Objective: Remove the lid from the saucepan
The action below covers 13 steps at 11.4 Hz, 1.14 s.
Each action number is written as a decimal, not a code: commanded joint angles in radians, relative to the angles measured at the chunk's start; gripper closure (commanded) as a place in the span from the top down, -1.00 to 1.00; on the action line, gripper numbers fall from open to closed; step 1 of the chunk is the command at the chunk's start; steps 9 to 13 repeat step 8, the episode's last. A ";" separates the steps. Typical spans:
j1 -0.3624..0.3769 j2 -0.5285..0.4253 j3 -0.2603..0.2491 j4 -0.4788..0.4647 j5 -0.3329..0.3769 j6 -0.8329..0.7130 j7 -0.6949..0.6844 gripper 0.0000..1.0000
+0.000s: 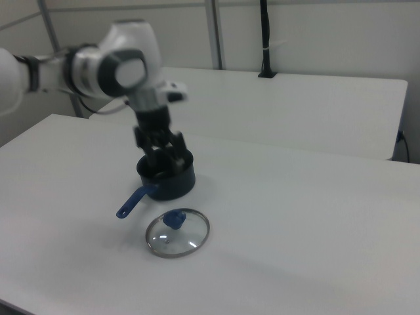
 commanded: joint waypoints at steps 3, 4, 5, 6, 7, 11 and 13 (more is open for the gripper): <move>0.194 -0.092 -0.010 0.110 -0.009 -0.200 0.080 1.00; 0.198 -0.104 -0.007 0.110 0.000 -0.200 0.096 1.00; 0.202 -0.117 -0.003 0.112 0.000 -0.200 0.096 1.00; 0.208 -0.118 -0.001 0.112 0.000 -0.200 0.096 1.00; 0.211 -0.117 0.000 0.112 0.000 -0.200 0.095 1.00; 0.211 -0.117 0.000 0.112 -0.001 -0.202 0.095 1.00; 0.211 -0.117 0.000 0.112 -0.001 -0.202 0.095 1.00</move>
